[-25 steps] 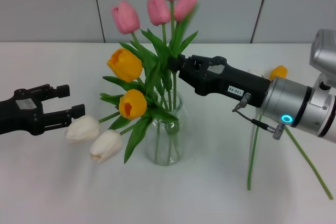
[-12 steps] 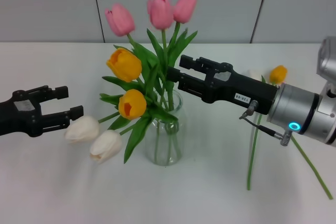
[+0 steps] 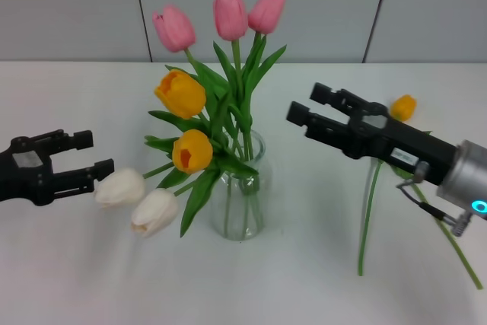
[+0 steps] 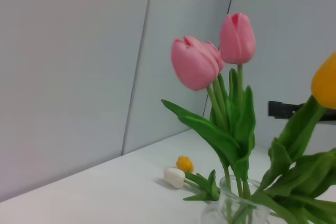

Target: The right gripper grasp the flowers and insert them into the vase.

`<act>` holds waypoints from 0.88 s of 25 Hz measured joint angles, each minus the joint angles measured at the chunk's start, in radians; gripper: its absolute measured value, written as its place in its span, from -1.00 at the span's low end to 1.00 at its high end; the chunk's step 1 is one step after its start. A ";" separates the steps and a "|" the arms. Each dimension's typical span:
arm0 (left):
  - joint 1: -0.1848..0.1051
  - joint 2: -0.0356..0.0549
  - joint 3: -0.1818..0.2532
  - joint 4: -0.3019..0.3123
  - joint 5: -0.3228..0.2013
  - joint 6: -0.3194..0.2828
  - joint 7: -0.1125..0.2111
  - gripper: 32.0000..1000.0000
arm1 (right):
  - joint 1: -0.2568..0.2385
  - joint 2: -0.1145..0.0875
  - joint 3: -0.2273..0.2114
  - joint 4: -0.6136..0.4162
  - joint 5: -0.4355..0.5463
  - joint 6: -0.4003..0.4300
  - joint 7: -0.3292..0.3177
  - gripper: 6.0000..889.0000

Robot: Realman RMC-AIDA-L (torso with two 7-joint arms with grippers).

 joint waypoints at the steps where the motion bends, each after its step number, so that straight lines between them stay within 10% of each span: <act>1: 0.003 0.0021 0.000 0.001 0.000 0.002 0.000 0.62 | -0.015 -0.003 -0.001 -0.015 -0.003 -0.008 0.006 0.88; 13: 0.010 0.0132 -0.001 0.001 -0.004 0.040 -0.002 0.62 | -0.051 -0.097 0.008 -0.034 -0.164 -0.101 0.125 0.94; 22: 0.013 0.0163 -0.004 0.000 -0.004 0.045 -0.002 0.62 | -0.059 -0.101 0.020 -0.038 -0.173 -0.120 0.126 0.94</act>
